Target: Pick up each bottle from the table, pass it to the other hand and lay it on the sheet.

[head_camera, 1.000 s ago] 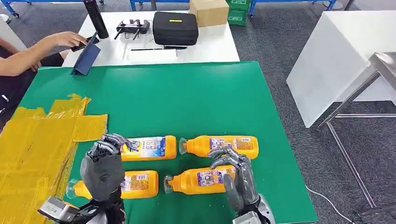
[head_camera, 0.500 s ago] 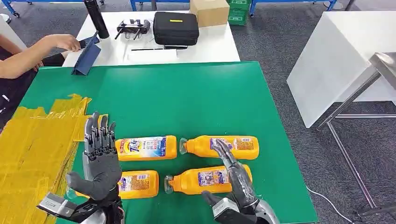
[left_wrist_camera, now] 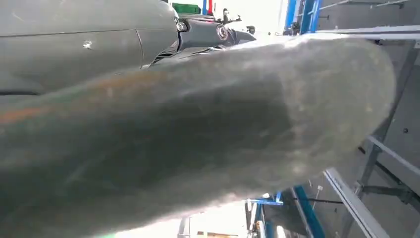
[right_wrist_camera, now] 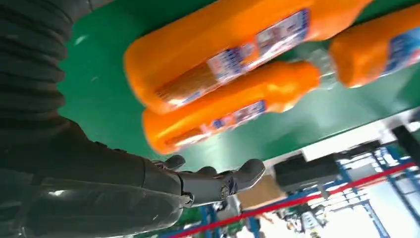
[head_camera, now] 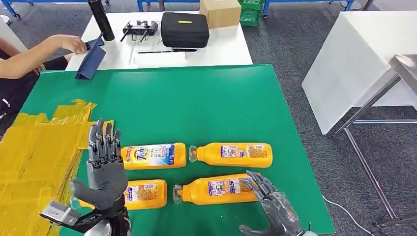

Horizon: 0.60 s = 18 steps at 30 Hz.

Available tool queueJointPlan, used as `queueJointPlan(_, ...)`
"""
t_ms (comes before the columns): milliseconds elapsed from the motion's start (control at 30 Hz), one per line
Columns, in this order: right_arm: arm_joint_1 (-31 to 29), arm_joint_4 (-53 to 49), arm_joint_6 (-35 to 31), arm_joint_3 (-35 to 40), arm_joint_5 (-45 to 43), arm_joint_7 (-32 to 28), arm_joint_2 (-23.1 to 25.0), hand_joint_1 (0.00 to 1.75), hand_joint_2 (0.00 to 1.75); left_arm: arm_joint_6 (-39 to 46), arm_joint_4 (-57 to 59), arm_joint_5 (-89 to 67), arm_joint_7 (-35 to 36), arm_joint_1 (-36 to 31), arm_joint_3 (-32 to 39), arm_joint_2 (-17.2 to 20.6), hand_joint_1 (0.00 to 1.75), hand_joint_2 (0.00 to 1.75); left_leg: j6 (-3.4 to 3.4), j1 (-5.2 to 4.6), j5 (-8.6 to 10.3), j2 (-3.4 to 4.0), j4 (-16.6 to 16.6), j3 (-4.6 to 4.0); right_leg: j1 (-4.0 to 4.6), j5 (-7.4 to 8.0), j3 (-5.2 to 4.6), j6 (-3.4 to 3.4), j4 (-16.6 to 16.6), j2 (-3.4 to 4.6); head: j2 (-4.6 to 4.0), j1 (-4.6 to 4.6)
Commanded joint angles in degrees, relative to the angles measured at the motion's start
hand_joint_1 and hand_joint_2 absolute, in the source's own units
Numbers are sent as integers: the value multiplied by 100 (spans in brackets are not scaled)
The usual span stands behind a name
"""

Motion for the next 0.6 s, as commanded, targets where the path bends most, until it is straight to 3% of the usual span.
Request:
queueJointPlan(33,127,-458,-164,246,252,520,-706,0,175,-156,382,-27,-199,-94,201,-84,0,0,-14,4,-10,6,6,12,4,-9,16,-7,1,-1,0,2)
queueJointPlan(233,-507,240,250,354,150,534,-458,0,175,-308,502,-55,-199,-166,206,-125,0,0,-16,6,-5,19,-3,17,6,1,19,-9,-8,12,0,2)
queueJointPlan(600,-507,240,250,354,150,534,-458,0,175,-308,502,-55,-199,-166,206,-125,0,0,-15,10,-7,14,1,21,11,-4,26,-9,-7,6,0,0)
